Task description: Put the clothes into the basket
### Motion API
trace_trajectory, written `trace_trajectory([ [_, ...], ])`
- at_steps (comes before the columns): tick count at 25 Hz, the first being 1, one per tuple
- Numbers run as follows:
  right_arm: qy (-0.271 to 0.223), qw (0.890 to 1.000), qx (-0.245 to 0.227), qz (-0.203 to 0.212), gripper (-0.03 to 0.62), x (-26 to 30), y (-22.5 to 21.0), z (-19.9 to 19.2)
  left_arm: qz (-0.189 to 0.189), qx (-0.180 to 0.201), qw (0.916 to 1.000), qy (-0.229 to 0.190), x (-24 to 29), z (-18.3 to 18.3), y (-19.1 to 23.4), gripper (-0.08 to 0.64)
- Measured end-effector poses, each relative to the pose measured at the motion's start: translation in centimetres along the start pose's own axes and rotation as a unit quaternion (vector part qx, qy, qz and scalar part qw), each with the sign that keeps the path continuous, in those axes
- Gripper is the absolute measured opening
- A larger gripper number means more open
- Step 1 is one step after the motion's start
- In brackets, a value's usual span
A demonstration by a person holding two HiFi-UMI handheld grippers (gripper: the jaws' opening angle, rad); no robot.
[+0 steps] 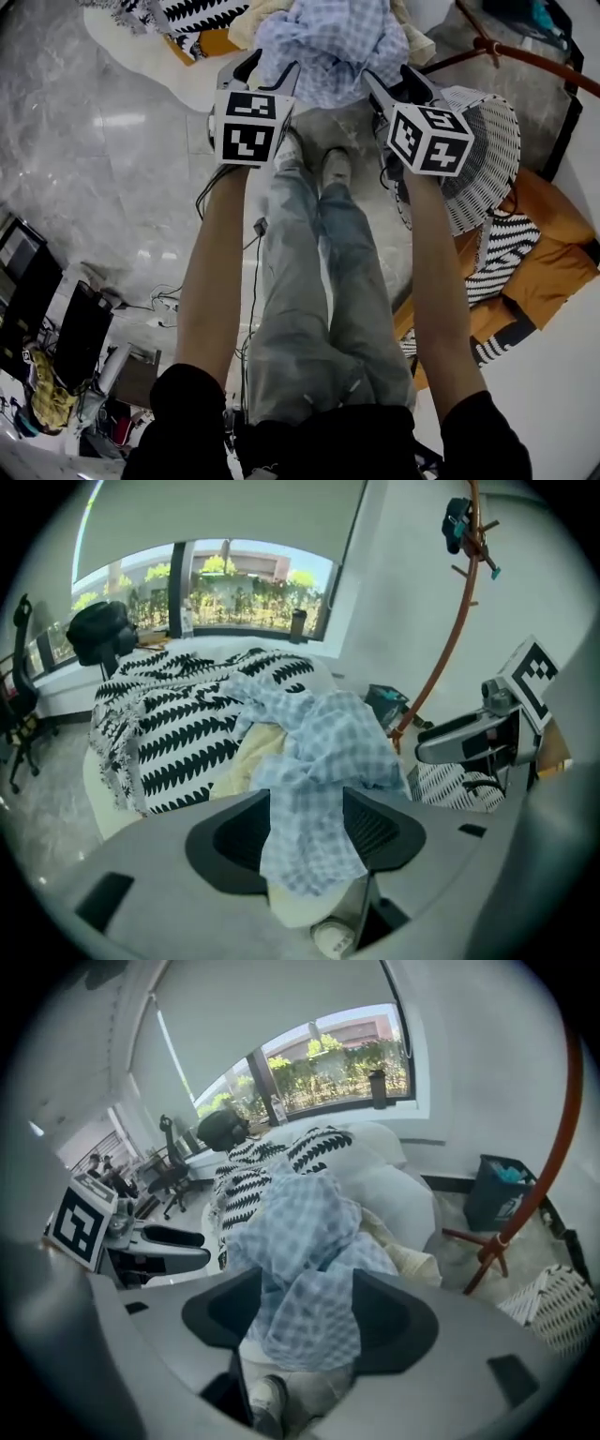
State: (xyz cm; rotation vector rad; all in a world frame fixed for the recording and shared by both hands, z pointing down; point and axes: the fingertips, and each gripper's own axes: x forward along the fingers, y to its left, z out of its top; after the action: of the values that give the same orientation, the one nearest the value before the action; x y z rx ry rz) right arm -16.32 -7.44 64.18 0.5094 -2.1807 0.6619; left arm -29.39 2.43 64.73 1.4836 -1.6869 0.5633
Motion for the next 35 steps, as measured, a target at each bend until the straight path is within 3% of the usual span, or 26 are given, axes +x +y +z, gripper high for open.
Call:
trace_trajectory([
  [7, 0.04, 0.997, 0.07, -0.019, 0.278, 5.3, -3.0, -1.0, -0.009, 0.013, 0.9993, 0.034, 4.8, -0.9, 2.4, 0.232],
  [11, 0.067, 0.995, 0.076, -0.017, 0.276, 6.9, -3.5, -2.3, -0.032, 0.013, 0.9987, 0.037, 6.1, -1.4, 1.8, 0.23],
  [12, 0.069, 0.994, 0.081, -0.014, 0.274, 6.9, -3.4, -2.4, -0.028, 0.014, 0.9988, 0.038, 6.2, -1.5, 1.8, 0.203],
  [13, 0.068, 0.994, 0.087, -0.012, 0.252, 6.8, -3.2, -2.5, -0.02, 0.017, 0.9989, 0.038, 6.3, -1.5, 1.8, 0.099],
  [14, 0.065, 0.994, 0.09, -0.011, 0.158, 6.7, -3.0, -2.5, -0.013, 0.021, 0.999, 0.038, 6.2, -1.5, 1.8, 0.022],
  [15, 0.06, 0.994, 0.09, -0.011, 0.082, 6.5, -2.8, -2.4, -0.01, 0.024, 0.9989, 0.038, 6.2, -1.5, 1.7, 0.018],
  [17, 0.048, 0.995, 0.087, -0.006, 0.054, 5.9, -2.2, -2.1, -0.015, 0.03, 0.9988, 0.036, 5.8, -1.3, 1.0, 0.015],
  [24, -0.005, 0.99, 0.13, 0.054, 0.035, 1.1, 1.3, 0.1, -0.034, 0.048, 0.9981, 0.015, 1.3, 0.1, -1.3, 0.014],
  [35, -0.127, 0.983, 0.082, 0.103, 0.032, -11.2, 5.0, 6.3, -0.012, 0.073, 0.9947, -0.071, -9.1, 5.6, -6.1, 0.014],
])
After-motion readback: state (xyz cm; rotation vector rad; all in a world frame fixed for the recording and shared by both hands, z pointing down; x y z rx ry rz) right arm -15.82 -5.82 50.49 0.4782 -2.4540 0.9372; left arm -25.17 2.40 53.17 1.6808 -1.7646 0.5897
